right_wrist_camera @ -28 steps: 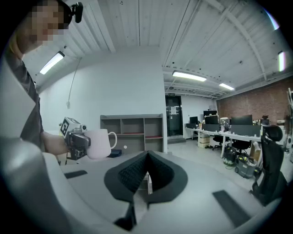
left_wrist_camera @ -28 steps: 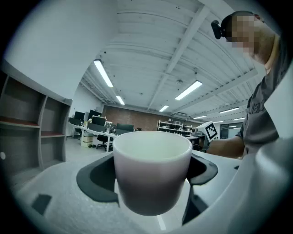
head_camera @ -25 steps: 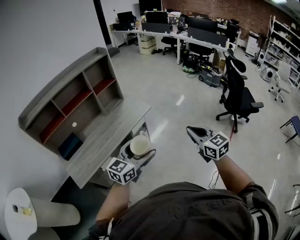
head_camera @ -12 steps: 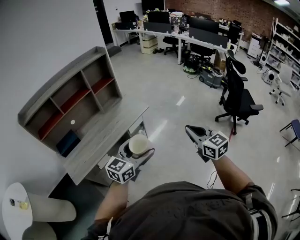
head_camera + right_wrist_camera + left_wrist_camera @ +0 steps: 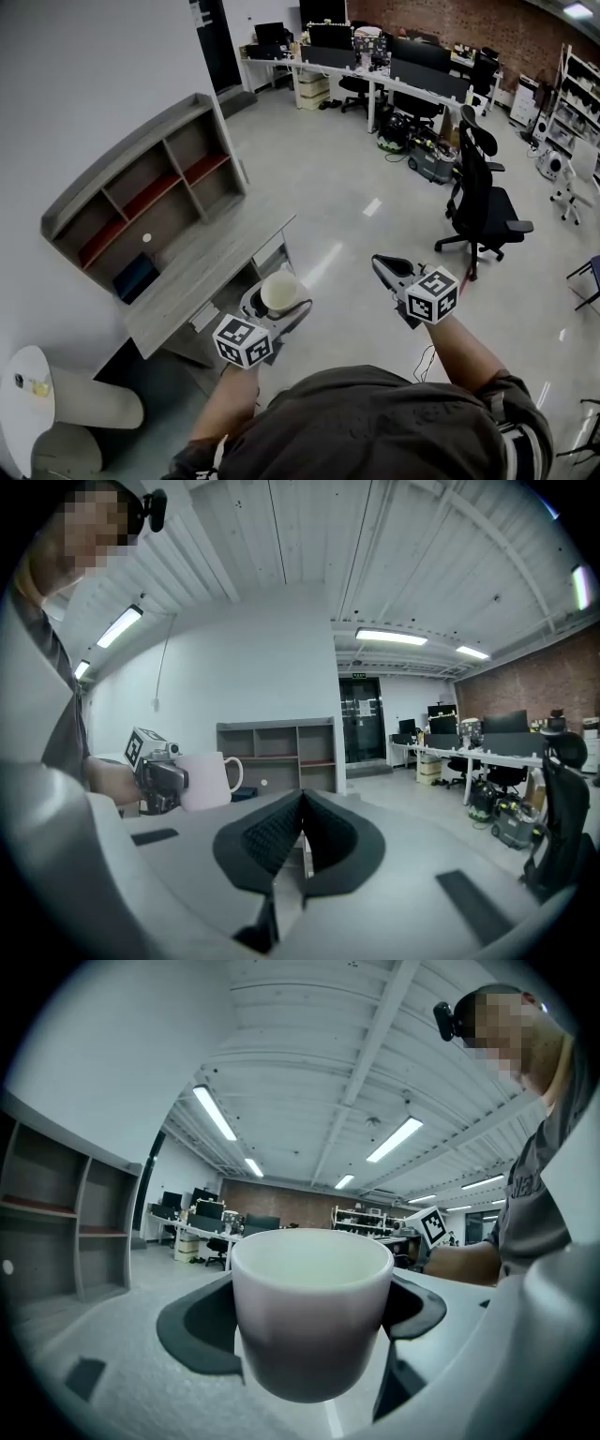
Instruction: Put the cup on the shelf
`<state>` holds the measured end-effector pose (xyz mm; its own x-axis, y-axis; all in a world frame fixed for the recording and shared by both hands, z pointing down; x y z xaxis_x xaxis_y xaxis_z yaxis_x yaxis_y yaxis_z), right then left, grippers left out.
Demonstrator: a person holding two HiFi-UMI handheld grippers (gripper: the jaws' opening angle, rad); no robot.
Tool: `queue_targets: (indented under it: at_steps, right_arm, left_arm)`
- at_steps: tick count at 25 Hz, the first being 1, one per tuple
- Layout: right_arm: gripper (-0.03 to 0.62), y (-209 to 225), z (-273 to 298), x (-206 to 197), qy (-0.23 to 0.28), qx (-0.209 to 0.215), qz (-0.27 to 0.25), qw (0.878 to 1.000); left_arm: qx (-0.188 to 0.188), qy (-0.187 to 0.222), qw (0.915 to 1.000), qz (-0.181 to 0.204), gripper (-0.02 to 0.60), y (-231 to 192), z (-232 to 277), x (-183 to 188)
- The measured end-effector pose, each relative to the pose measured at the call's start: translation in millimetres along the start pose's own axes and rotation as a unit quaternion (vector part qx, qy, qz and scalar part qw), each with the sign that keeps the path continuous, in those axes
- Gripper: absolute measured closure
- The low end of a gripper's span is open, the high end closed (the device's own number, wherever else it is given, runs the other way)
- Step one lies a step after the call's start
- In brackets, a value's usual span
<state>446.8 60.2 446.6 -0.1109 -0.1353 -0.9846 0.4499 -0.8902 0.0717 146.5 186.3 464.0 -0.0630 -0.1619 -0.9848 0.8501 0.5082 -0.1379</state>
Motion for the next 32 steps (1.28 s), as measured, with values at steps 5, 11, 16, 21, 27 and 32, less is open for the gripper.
queue_targets:
  at_steps: [5,11,16,21,27,32]
  right_arm:
    - [0.603,14.3,18.3,-0.9,-0.001,0.004,0.005,1.000]
    - [0.603,30.5,84.0,6.5,0.002,-0.003,0.003,1.000]
    - [0.603,53.2,167.1,29.4,0.026,-0.025,-0.004,0.999]
    - [0.603,70.0,272.1,65.1,0.039,-0.038,-0.012,0.998]
    - [0.603,91.5,367.8,94.0,0.042,-0.049,-0.011,0.998]
    - [0.603,115.6,415.8,96.4,0.031,-0.056,-0.002,0.998]
  left_arm:
    - [0.002,-0.005,1.0000,-0.001,0.170,-16.5,11.5,0.7]
    - [-0.015,-0.001,0.9999,0.003,0.170,-87.4,30.9,6.2]
    - [-0.044,0.014,0.9985,0.030,0.170,-185.0,58.5,27.1]
    - [-0.081,0.008,0.9958,0.041,0.170,-298.8,86.2,61.6]
    - [-0.102,0.002,0.9936,0.048,0.170,-398.3,104.9,87.5]
    - [-0.109,-0.003,0.9931,0.042,0.170,-451.2,127.1,92.3]
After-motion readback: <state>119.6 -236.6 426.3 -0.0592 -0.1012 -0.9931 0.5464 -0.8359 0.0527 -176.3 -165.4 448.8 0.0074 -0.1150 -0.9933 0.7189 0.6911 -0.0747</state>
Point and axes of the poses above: the fingertips, and each gripper's own axes: z forward along the fingers, y to its right, x out of its top, the point moved 10 cm from there along -z, backward along the fingers, and after that the axes turned 2 degrees about x, right-handed, at the moved point
